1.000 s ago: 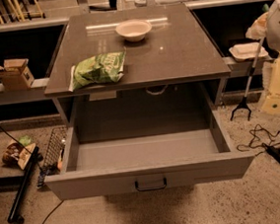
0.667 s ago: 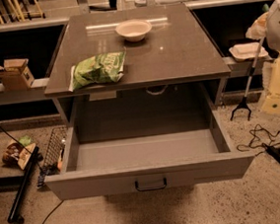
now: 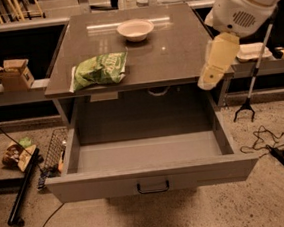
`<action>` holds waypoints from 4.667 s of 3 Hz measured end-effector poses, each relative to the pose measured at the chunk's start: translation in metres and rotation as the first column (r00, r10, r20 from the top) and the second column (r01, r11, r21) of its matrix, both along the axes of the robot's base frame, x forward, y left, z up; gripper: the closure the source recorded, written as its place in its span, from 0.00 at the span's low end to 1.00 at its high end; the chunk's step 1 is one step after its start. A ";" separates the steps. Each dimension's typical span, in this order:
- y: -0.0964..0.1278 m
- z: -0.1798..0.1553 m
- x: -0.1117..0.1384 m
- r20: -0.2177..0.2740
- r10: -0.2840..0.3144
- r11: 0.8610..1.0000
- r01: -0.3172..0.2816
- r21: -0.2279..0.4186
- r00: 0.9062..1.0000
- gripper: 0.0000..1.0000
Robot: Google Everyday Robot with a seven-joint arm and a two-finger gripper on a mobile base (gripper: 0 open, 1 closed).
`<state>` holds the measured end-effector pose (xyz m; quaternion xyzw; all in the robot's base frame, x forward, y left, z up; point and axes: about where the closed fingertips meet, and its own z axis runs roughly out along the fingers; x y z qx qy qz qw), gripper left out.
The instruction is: Place green jalapeno chip bag into top drawer
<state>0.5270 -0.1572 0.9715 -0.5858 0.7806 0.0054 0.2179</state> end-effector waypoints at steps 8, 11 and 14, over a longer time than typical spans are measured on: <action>0.263 -0.117 0.179 0.075 0.191 0.972 -0.199 0.122 0.979 0.00; 0.193 -0.141 0.211 0.084 0.050 0.997 -0.054 0.054 0.995 0.41; 0.139 -0.065 0.149 0.167 0.033 0.960 -0.078 0.269 0.985 1.00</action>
Offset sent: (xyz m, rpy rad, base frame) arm 0.0446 0.0428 -0.0112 0.1227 0.0040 -0.0223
